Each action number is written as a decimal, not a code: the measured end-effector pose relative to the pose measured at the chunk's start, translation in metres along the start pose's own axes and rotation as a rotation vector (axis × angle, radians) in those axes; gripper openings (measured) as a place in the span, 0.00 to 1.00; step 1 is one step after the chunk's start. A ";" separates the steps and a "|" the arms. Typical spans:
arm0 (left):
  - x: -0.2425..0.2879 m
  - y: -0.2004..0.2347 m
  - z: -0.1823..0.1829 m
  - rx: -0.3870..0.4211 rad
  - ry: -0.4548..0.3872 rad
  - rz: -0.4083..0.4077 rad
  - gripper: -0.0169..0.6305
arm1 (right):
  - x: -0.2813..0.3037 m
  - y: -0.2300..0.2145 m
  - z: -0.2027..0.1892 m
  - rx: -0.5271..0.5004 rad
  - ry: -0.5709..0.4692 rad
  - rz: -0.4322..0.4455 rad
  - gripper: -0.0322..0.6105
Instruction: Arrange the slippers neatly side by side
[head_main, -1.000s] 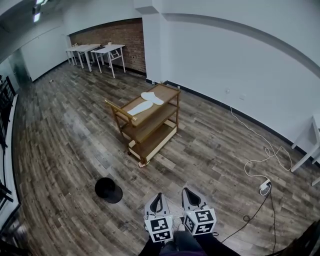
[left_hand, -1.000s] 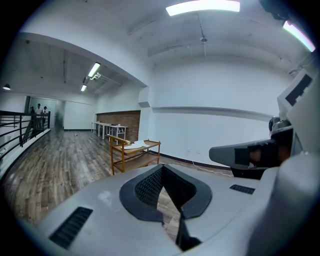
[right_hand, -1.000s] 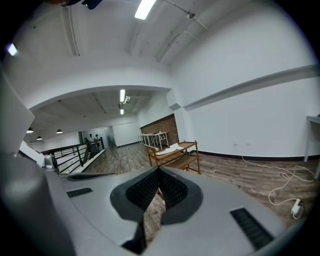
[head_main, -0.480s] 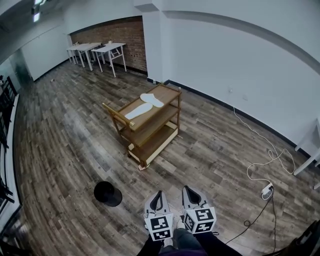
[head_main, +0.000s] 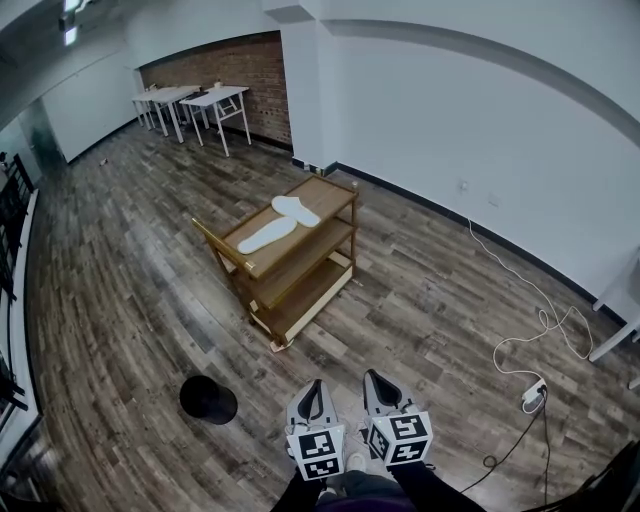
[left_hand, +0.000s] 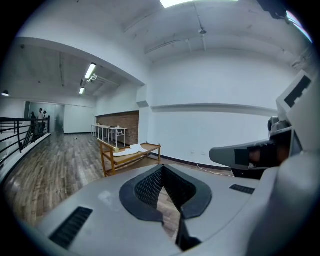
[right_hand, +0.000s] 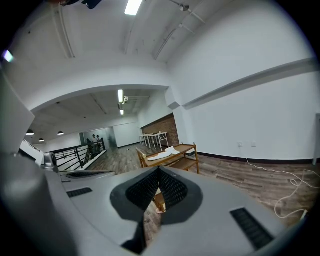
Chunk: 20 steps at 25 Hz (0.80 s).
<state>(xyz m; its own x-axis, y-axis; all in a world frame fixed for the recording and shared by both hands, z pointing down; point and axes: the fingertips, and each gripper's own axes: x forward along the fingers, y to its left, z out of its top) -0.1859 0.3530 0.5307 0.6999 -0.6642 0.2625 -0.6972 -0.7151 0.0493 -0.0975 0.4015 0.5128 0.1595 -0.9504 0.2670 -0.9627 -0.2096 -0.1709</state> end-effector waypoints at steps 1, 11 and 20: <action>0.005 -0.003 0.001 0.006 0.001 0.001 0.03 | 0.003 -0.005 0.002 -0.002 0.000 0.003 0.05; 0.036 -0.011 0.004 0.003 0.020 0.011 0.03 | 0.029 -0.025 0.010 -0.008 0.013 0.027 0.05; 0.064 -0.005 0.007 -0.013 0.028 0.007 0.03 | 0.056 -0.035 0.018 -0.010 0.019 0.022 0.05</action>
<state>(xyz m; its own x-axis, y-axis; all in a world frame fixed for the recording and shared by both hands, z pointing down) -0.1361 0.3126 0.5409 0.6904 -0.6627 0.2901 -0.7042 -0.7075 0.0595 -0.0511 0.3514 0.5168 0.1341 -0.9502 0.2815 -0.9681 -0.1863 -0.1677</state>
